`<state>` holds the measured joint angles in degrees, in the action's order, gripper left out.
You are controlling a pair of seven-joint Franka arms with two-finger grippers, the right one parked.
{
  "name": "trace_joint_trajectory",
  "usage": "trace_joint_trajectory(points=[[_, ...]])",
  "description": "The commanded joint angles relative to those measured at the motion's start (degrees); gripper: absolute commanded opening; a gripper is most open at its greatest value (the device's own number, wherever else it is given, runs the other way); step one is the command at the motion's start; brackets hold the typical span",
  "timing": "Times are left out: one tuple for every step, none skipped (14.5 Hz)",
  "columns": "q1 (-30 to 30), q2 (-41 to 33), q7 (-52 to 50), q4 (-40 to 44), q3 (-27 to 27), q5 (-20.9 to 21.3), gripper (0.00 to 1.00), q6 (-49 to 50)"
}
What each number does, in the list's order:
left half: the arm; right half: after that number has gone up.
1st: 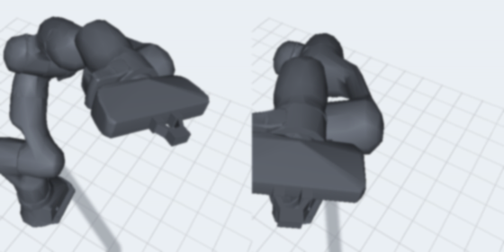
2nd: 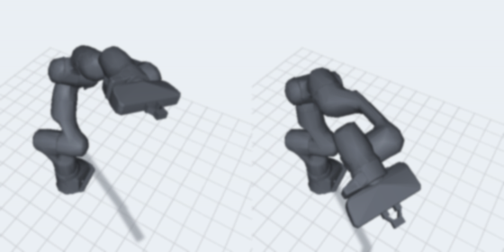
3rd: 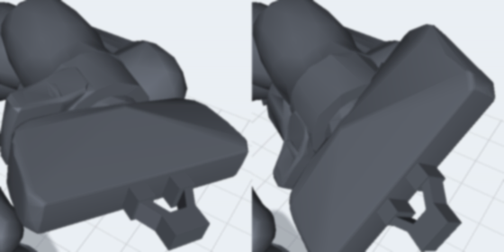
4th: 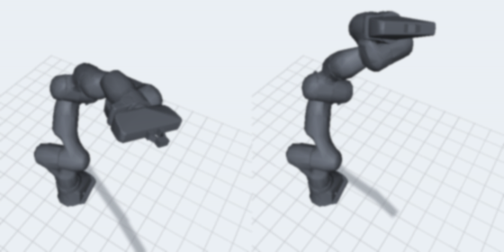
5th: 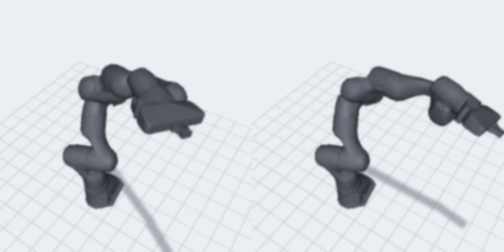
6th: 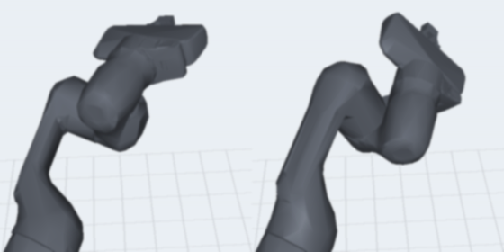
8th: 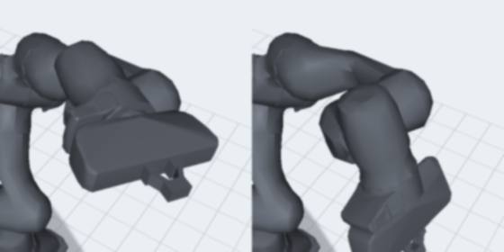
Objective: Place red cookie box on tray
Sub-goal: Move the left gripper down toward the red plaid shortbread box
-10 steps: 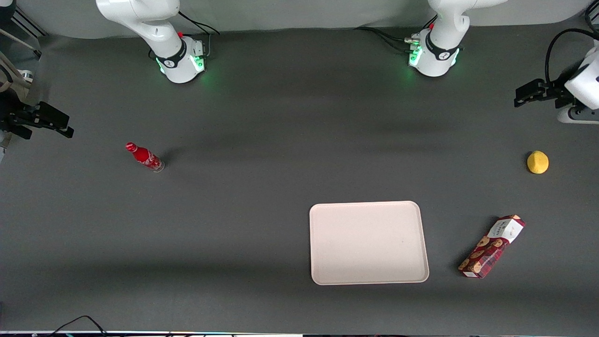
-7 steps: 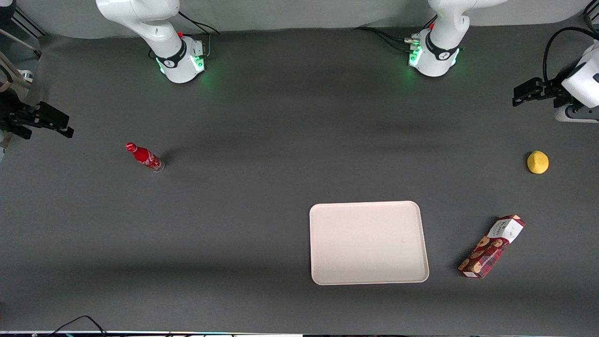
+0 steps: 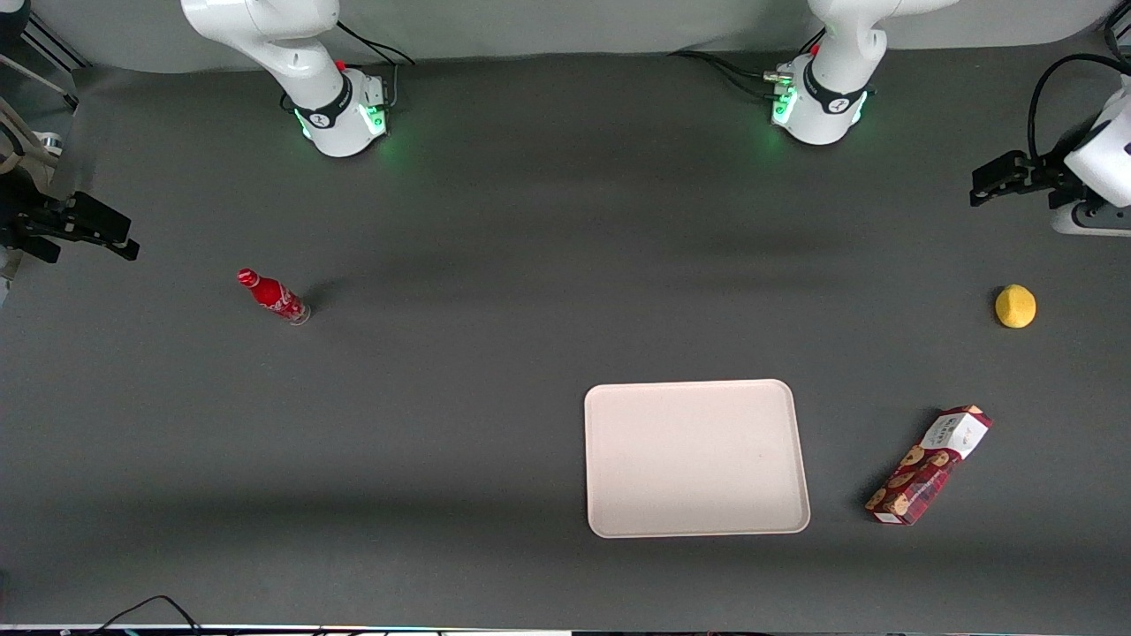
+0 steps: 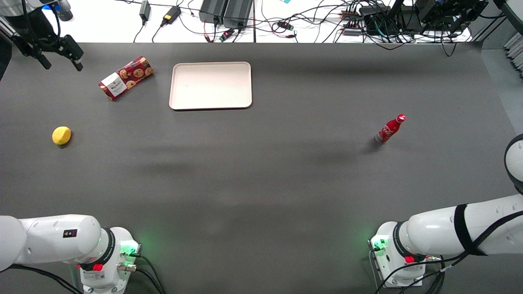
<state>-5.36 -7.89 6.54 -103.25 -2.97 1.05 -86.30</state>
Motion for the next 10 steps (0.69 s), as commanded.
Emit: trace_joint_trajectory(points=[[0.4,12.9,1.1,13.9,0.2,1.1,1.0,0.2],[0.3,16.9,2.1,18.0,0.2,1.6,1.0,0.1],[0.1,21.0,3.6,22.0,0.3,2.2,1.0,0.0],[0.0,25.4,6.3,26.1,0.3,3.2,1.0,-0.3],[0.1,29.6,9.7,29.6,0.4,3.9,1.0,-1.9],[0.2,32.7,12.6,31.2,0.4,4.6,1.0,-4.5],[0.0,35.5,14.4,31.8,0.4,4.6,1.0,-8.3],[-0.2,37.8,17.0,31.8,0.6,4.1,1.0,-12.4],[-0.6,40.2,19.4,31.7,0.6,3.7,1.0,-16.1],[-0.7,42.3,20.6,31.7,0.6,3.5,1.0,-19.8]])
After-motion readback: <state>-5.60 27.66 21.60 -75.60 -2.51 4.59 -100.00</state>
